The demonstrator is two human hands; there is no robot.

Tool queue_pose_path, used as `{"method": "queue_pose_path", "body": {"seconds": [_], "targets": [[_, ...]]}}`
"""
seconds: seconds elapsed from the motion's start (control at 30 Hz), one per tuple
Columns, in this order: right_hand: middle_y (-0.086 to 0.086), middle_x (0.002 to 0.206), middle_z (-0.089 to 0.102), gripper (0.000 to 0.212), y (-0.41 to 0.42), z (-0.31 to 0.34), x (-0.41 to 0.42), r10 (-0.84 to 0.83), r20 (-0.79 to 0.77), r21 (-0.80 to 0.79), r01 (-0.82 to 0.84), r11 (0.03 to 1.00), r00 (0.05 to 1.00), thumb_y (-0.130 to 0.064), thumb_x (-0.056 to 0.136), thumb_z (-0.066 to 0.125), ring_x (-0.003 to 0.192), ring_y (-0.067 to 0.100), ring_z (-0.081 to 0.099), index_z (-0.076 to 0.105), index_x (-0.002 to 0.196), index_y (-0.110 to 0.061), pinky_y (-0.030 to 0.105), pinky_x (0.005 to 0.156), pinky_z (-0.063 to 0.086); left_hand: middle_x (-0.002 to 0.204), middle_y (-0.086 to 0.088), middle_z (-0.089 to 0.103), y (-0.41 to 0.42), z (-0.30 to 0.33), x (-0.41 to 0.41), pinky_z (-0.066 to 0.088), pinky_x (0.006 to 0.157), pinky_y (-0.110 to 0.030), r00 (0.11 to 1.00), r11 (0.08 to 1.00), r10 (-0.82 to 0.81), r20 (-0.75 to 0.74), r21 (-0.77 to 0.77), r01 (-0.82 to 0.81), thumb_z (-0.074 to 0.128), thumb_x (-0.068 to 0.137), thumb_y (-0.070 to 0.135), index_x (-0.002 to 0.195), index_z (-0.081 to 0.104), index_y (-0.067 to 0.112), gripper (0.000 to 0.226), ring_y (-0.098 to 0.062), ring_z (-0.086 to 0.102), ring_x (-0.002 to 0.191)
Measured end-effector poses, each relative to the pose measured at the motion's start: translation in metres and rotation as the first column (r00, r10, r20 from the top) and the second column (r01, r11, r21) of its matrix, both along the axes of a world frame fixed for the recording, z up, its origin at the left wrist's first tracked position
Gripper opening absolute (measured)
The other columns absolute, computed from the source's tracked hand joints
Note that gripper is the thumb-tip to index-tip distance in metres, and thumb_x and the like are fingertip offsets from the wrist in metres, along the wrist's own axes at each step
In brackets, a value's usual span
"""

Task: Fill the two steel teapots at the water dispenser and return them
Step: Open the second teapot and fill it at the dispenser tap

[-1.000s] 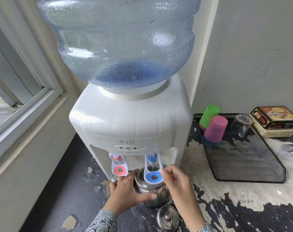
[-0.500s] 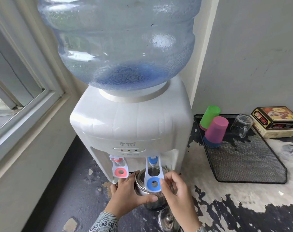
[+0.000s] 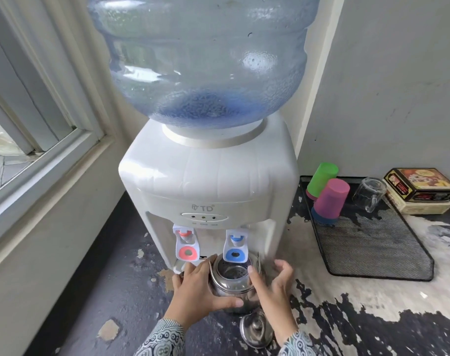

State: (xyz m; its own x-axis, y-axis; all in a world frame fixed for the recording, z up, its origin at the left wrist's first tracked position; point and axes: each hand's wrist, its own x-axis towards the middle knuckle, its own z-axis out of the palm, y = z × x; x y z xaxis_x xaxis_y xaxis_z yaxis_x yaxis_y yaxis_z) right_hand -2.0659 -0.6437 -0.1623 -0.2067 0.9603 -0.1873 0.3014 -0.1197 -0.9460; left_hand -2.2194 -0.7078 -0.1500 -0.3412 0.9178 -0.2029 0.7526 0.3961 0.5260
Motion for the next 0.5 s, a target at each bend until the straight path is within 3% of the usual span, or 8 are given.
{"method": "queue_pose_path", "body": {"seconds": [0.07,0.13,0.27,0.43,0.5], "targets": [[0.002,0.123,0.04,0.056,-0.005,0.0,0.006,0.133,-0.071,-0.113,-0.14,0.984,0.989,-0.041,0.082,0.059,0.107,0.012,0.049,0.025,0.122,-0.023,0.019,0.086,0.042,0.141,0.023,0.038,-0.005,-0.003,0.003,0.02,0.106,-0.043,1.0,1.0,-0.006,-0.012,0.027,0.006,0.048,0.033,0.095,0.141,0.023,0.037,0.125,-0.011,0.028,0.127],[-0.004,0.113,0.049,0.034,-0.01,0.002,0.01,0.206,-0.084,-0.088,-0.214,0.973,0.975,-0.025,0.091,0.05,0.093,-0.004,0.051,0.03,0.118,-0.025,0.009,0.071,0.041,0.142,0.023,0.037,-0.011,-0.006,0.007,0.02,0.106,-0.045,1.0,0.998,-0.004,-0.019,0.055,0.005,0.051,0.033,0.093,0.142,0.022,0.037,0.127,-0.012,0.03,0.126],[-0.02,0.102,0.048,0.03,-0.025,0.001,0.013,0.256,-0.083,-0.021,-0.258,0.966,0.963,-0.014,0.094,0.043,0.083,-0.017,0.051,0.032,0.119,-0.026,0.001,0.067,0.04,0.145,0.023,0.033,-0.028,-0.009,0.01,0.02,0.098,-0.036,0.998,0.995,-0.003,-0.069,0.104,0.011,0.053,0.033,0.092,0.144,0.019,0.034,0.13,-0.01,0.027,0.128],[-0.011,0.093,0.057,0.036,-0.048,-0.015,0.01,0.363,0.034,0.013,-0.364,0.931,0.931,-0.015,0.094,0.042,0.078,0.009,0.054,0.029,0.124,-0.028,0.02,0.074,0.042,0.141,0.023,0.038,-0.065,-0.024,0.004,0.019,0.091,-0.032,0.996,0.992,0.05,-0.067,0.118,-0.042,0.051,0.03,0.095,0.146,0.02,0.032,0.135,-0.008,0.035,0.113],[-0.004,0.102,0.056,0.04,-0.055,-0.021,0.006,0.416,0.056,0.004,-0.417,0.909,0.908,-0.015,0.094,0.042,0.089,0.01,0.054,0.026,0.129,-0.025,0.012,0.075,0.038,0.138,0.024,0.041,-0.079,-0.029,0.001,0.018,0.088,-0.031,0.995,0.993,0.067,-0.072,0.106,-0.059,0.055,0.031,0.093,0.145,0.021,0.032,0.134,-0.007,0.036,0.107]]}}
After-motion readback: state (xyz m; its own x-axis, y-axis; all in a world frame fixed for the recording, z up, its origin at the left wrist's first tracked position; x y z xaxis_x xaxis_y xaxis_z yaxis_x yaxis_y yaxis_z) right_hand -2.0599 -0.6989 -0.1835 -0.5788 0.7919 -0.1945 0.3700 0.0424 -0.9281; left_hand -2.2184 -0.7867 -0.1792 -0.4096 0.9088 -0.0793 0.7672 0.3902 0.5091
